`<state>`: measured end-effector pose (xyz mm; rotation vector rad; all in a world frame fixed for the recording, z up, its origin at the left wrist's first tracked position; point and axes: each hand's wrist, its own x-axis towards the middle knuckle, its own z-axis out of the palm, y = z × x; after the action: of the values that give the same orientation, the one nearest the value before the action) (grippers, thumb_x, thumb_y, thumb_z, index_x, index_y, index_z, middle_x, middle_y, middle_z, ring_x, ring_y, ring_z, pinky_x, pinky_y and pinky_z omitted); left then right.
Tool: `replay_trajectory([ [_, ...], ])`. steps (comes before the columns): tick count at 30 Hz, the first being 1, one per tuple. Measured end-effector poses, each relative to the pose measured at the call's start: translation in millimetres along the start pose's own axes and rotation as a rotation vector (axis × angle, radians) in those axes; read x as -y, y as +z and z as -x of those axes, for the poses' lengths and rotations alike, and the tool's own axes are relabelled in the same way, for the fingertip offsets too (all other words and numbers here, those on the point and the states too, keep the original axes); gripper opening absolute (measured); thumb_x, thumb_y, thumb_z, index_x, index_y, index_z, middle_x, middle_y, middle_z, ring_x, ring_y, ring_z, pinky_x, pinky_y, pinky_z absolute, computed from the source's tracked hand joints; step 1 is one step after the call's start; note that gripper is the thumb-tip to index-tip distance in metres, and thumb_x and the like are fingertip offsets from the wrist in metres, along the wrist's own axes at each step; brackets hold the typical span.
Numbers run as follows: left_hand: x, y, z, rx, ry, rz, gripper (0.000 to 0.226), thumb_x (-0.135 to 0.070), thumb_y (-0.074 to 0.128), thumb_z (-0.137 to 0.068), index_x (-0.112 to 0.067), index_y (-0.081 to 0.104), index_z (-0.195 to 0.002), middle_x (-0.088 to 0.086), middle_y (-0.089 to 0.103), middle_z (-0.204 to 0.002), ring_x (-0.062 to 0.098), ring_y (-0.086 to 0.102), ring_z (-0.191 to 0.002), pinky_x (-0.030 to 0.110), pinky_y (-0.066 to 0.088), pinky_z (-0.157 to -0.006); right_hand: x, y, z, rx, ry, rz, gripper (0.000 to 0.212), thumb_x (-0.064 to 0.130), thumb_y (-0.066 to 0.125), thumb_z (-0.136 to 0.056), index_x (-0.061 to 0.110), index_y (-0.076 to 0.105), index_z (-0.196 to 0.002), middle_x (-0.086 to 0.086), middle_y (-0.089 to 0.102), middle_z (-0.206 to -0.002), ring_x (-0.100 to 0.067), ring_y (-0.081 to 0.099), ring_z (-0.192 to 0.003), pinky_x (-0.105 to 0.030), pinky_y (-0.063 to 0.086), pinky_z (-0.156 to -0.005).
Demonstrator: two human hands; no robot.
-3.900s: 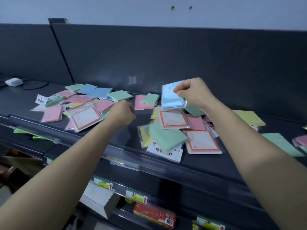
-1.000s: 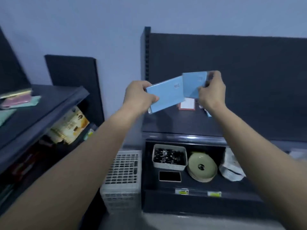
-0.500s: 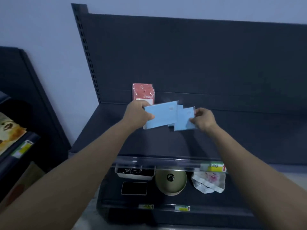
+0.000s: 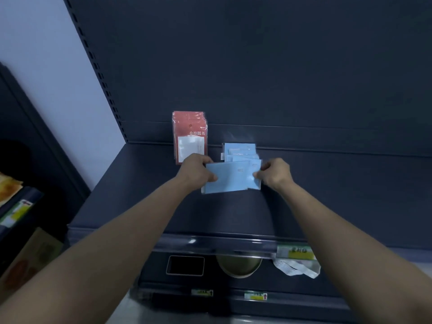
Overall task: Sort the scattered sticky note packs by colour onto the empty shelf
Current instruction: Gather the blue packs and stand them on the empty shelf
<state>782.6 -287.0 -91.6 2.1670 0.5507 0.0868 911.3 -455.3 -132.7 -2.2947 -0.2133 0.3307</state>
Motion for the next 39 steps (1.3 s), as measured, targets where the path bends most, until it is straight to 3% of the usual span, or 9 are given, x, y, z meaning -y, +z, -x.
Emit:
replay_trajectory([
  [3,-2.9,16.4,-11.4,0.03,-0.001,-0.003,0.022,0.001,0.072,-0.075,0.0,0.067,-0.096,0.009,0.062,-0.089,0.02,0.058,-0.083,0.026,0.045,-0.071,-5.2,-5.9,-4.9,-0.057,-0.015,-0.015,0.008,0.004,0.066,-0.082,0.009,0.06,-0.082,-0.011,0.064,-0.091,-0.025,0.062,-0.078,-0.031,0.052,-0.071],
  [8,-6.4,40.0,-29.5,0.016,0.013,-0.03,0.044,0.001,0.073,-0.075,-0.001,0.061,-0.117,0.01,0.061,-0.116,0.022,0.057,-0.102,0.022,0.043,-0.081,-0.6,-30.3,-5.2,-0.172,-0.107,-0.077,0.024,0.005,0.058,-0.084,0.022,0.054,-0.069,-0.009,0.066,-0.087,-0.029,0.065,-0.083,-0.038,0.055,-0.077],
  [12,-3.7,52.3,-37.4,-0.068,0.05,-0.108,0.044,-0.003,0.074,-0.075,-0.004,0.057,-0.116,0.013,0.056,-0.12,0.026,0.055,-0.104,0.027,0.044,-0.084,18.6,-42.2,7.7,-0.195,-0.25,-0.043,0.01,0.007,0.057,-0.087,0.016,0.06,-0.084,-0.005,0.062,-0.079,-0.02,0.057,-0.071,-0.027,0.049,-0.07],
  [15,1.7,57.2,-35.2,-0.096,0.066,-0.134,0.047,-0.006,0.073,-0.077,-0.006,0.051,-0.119,0.014,0.046,-0.122,0.028,0.054,-0.101,0.03,0.046,-0.085,41.1,-42.4,21.4,-0.189,-0.33,-0.037,0.011,0.006,0.055,-0.089,0.015,0.061,-0.089,-0.001,0.059,-0.078,-0.014,0.054,-0.065,-0.014,0.041,-0.055],
  [19,4.0,46.9,-21.3,-0.143,0.124,-0.164,0.045,-0.004,0.066,-0.081,-0.005,0.047,-0.122,0.012,0.041,-0.125,0.032,0.054,-0.106,0.035,0.046,-0.091,76.0,-30.9,39.5,-0.165,-0.434,-0.05,0.011,0.008,0.054,-0.09,0.016,0.061,-0.089,0.0,0.061,-0.081,-0.016,0.057,-0.072,-0.015,0.04,-0.056],
  [23,11.3,-5.2,13.4,-0.287,0.164,-0.143,0.031,-0.007,0.058,-0.088,-0.008,0.053,-0.118,0.008,0.045,-0.121,0.027,0.057,-0.098,0.032,0.048,-0.083,124.7,0.5,68.0,-0.109,-0.569,-0.008,0.016,0.007,0.053,-0.091,0.01,0.066,-0.099,0.002,0.059,-0.08,-0.015,0.054,-0.075,-0.021,0.041,-0.067],
  [28,42.9,-118.1,92.9,-0.556,0.159,-0.183,0.026,-0.011,0.059,-0.087,-0.013,0.059,-0.113,0.003,0.05,-0.113,0.019,0.057,-0.096,0.028,0.045,-0.087,206.3,65.3,133.5,-0.016,-0.831,0.026,0.019,0.013,0.054,-0.09,0.012,0.066,-0.104,0.0,0.067,-0.093,-0.017,0.059,-0.089,-0.028,0.046,-0.085],
  [32,84.3,-208.7,190.0,-0.772,0.049,-0.22,0.022,-0.013,0.059,-0.087,-0.016,0.061,-0.109,-0.003,0.049,-0.104,0.013,0.053,-0.088,0.025,0.043,-0.081,272.1,125.1,212.1,0.095,-1.017,-0.008,0.02,0.015,0.054,-0.091,0.012,0.063,-0.109,-0.003,0.064,-0.102,-0.02,0.058,-0.095,-0.034,0.047,-0.089],
  [39,162.7,-318.1,385.1,-1.03,-0.19,-0.357,0.019,-0.009,0.061,-0.084,-0.012,0.063,-0.103,0.007,0.06,-0.102,0.023,0.057,-0.09,0.031,0.045,-0.082,363.7,235.0,388.0,0.297,-1.354,-0.019,0.026,0.018,0.054,-0.093,0.01,0.06,-0.117,-0.009,0.058,-0.119,-0.024,0.055,-0.109,-0.036,0.041,-0.097],
])
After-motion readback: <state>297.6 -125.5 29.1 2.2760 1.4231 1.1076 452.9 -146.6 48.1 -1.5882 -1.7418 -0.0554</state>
